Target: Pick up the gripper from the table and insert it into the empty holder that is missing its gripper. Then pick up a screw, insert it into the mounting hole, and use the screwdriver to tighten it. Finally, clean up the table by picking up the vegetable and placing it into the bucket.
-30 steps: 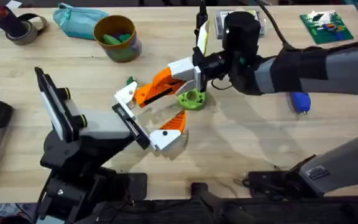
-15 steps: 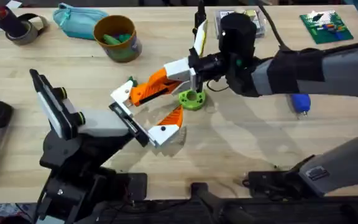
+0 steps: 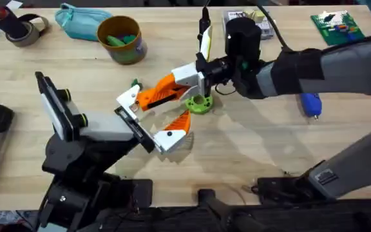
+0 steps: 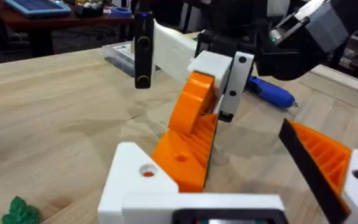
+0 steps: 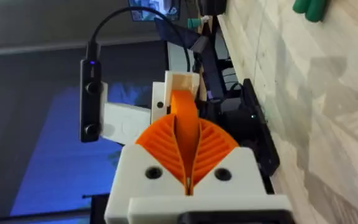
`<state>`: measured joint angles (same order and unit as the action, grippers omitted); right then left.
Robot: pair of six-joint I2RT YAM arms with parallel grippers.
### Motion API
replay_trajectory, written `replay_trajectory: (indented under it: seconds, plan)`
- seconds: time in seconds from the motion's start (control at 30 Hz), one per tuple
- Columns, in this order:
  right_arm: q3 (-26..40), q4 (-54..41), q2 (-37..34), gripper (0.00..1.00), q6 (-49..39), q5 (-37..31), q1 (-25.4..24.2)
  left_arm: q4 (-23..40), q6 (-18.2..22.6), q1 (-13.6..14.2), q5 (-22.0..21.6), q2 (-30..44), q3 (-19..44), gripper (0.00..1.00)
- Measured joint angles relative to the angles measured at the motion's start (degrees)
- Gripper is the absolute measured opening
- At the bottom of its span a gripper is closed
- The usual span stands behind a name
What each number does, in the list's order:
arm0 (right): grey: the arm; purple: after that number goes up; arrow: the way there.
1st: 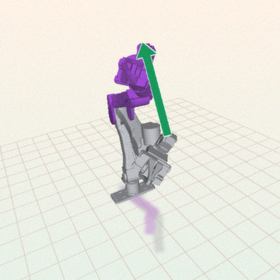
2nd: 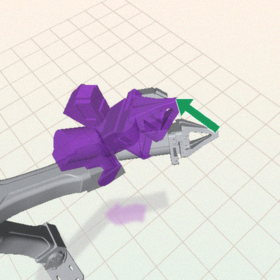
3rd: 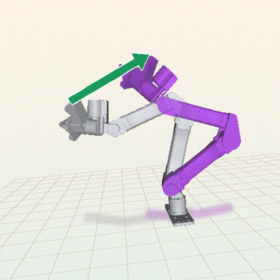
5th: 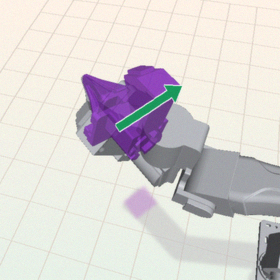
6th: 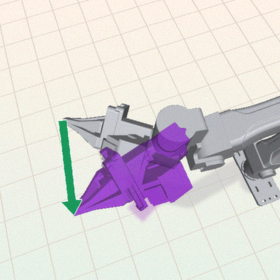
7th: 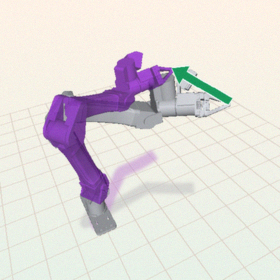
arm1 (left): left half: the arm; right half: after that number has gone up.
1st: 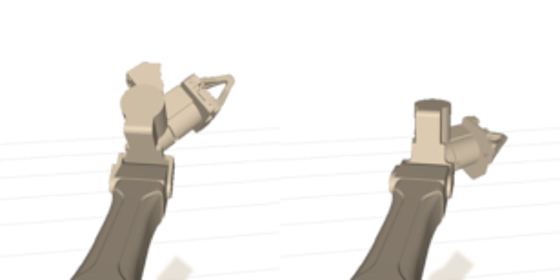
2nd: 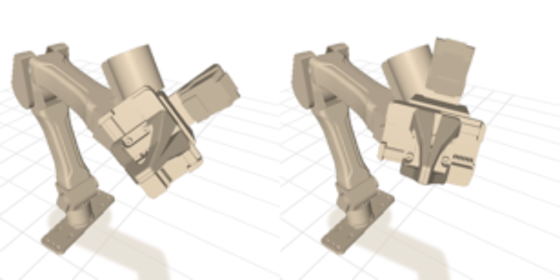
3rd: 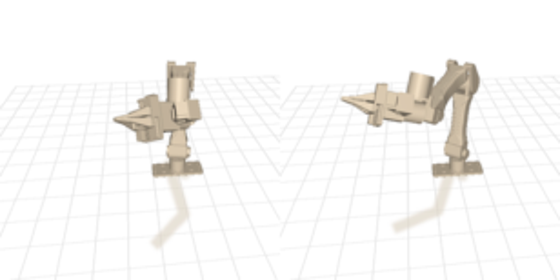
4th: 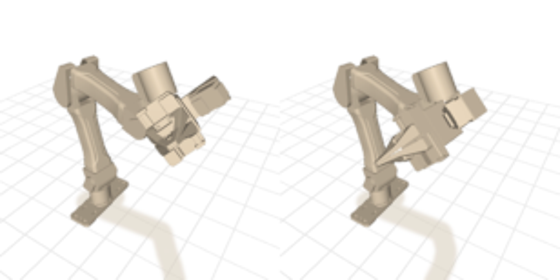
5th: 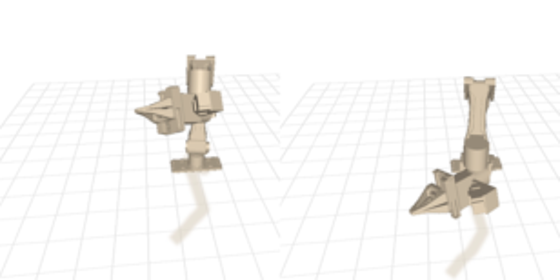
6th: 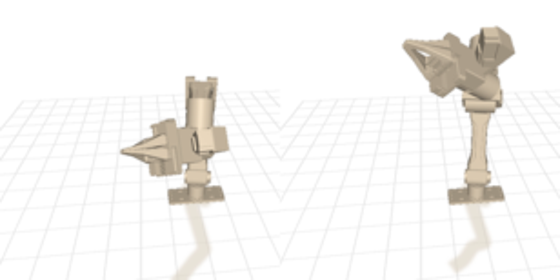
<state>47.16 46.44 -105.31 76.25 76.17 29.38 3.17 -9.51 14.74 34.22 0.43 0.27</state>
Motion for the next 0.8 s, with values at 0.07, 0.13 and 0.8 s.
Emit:
replay_trajectory:
  seconds: [0.07, 0.13, 0.8]
  plan:
    - [0.0, 0.0, -0.1, 0.019, 0.0, 0.6, -0.1, 0.0, 0.0, 0.0, 0.3, 0.0, 0.0, 0.988]
    - [0.0, 0.0, -0.2, 0.020, 0.0, 1.2, -0.2, 0.0, 0.0, 0.0, 0.5, 0.0, 0.0, 0.988]
    - [0.3, 2.8, -1.1, 0.020, 0.3, 8.6, -2.0, 0.3, 6.7, 0.1, 7.0, -0.1, 0.0, 0.988]
